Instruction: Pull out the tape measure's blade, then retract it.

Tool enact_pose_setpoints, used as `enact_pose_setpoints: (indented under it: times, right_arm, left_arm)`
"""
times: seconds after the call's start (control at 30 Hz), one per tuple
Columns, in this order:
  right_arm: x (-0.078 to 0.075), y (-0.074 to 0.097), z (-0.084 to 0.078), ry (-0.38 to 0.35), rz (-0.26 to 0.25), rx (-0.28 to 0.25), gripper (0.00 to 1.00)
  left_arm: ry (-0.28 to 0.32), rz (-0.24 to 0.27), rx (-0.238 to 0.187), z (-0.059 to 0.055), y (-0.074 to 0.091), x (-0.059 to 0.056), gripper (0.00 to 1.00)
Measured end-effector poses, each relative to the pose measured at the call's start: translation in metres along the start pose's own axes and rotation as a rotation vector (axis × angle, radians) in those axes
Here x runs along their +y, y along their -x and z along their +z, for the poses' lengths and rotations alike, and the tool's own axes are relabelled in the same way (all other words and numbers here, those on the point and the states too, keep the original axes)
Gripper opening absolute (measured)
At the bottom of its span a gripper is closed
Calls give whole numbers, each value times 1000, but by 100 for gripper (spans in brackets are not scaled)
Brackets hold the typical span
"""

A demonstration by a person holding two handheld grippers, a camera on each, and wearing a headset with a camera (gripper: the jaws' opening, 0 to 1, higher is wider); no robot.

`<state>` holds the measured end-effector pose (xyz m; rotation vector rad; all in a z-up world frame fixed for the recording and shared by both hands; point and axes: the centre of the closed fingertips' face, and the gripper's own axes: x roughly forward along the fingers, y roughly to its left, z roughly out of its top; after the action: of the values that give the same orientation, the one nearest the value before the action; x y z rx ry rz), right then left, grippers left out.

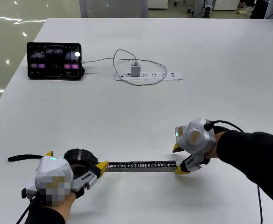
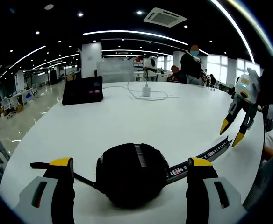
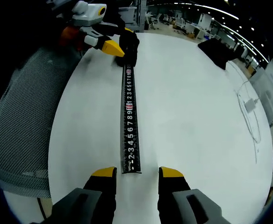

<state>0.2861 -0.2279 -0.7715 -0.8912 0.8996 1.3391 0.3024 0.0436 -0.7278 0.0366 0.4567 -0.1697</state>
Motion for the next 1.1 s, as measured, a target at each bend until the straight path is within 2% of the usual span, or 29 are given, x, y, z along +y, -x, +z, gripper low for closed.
enact_pose_setpoints:
  times: [0.1, 0.33, 0.43, 0.83, 1.1]
  right_arm:
    - [1, 0, 0, 2, 8, -3, 26]
    - [3, -1, -2, 18, 15, 12, 24]
    - [4, -1, -1, 25, 15, 13, 20]
    - [7, -2, -1, 12, 28, 16, 12]
    - [7, -7, -1, 9, 34, 22, 12]
  left_arm:
    - [4, -3, -4, 0, 0, -1, 99]
    - [4, -3, -10, 2, 0, -1, 99]
    - [8, 0, -14, 3, 1, -1, 99]
    - [20, 14, -14, 3, 2, 3, 99]
    - [17, 8, -15, 3, 1, 0, 99]
